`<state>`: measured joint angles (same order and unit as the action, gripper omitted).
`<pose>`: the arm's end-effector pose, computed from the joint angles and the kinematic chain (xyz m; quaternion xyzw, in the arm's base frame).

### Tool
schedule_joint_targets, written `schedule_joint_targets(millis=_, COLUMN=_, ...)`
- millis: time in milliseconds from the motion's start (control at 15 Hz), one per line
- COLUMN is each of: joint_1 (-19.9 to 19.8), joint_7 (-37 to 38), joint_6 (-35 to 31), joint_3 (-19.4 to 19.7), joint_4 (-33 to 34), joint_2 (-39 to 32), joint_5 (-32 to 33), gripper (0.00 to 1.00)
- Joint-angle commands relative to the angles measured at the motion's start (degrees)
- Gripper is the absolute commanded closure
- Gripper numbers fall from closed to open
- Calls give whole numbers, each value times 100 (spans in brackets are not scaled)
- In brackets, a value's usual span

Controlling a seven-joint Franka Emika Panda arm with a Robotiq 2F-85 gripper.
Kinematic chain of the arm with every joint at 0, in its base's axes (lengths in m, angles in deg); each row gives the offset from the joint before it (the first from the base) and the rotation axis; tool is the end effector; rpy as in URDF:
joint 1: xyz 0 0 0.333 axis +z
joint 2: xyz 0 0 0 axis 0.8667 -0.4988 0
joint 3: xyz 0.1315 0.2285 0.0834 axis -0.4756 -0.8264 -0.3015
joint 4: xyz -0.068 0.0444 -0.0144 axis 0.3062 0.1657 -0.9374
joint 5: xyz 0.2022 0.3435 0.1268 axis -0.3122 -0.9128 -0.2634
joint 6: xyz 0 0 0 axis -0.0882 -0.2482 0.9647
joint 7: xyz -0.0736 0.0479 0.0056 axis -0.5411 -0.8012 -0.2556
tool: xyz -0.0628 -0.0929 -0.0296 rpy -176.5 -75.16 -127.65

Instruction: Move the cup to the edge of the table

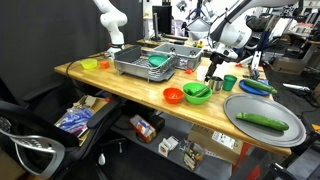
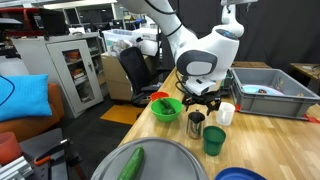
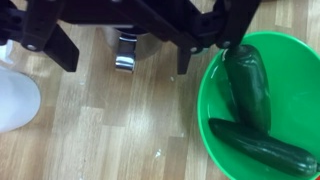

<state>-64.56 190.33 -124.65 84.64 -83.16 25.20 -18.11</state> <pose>0.6574 -0.1048 0.0755 -0.3590 0.9224 0.1122 0.0879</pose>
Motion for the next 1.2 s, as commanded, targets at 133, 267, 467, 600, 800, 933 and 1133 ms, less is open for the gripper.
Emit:
schedule_joint_targets(millis=133, joint_1=-51, joint_7=136, joint_6=-8, joint_3=-19, joint_4=324, joint_2=-257, joint_5=167, gripper=29)
schedule_joint_targets(millis=267, joint_1=-44, joint_7=164, joint_6=23, joint_3=-7, joint_4=464, joint_2=-375, joint_5=247, gripper=37)
schedule_joint_targets(millis=467, joint_1=-24, joint_7=232, joint_6=49, joint_3=17, joint_4=617, joint_2=-501, joint_5=377, gripper=59)
schedule_joint_targets(millis=600, joint_1=-20, joint_7=287, joint_6=52, joint_3=20, joint_4=709, joint_2=-558, joint_5=468, gripper=73)
schedule_joint_targets(millis=800, joint_1=-36, joint_7=354, joint_6=92, joint_3=6, joint_4=809, joint_2=-604, joint_5=555, gripper=95)
schedule_joint_targets(millis=933, joint_1=-29, joint_7=382, joint_6=123, joint_3=19, joint_4=851, joint_2=-609, joint_5=614, gripper=100)
schedule_joint_targets(millis=1133, joint_1=-18, joint_7=373, joint_6=169, joint_3=35, joint_4=863, joint_2=-583, joint_5=712, gripper=96)
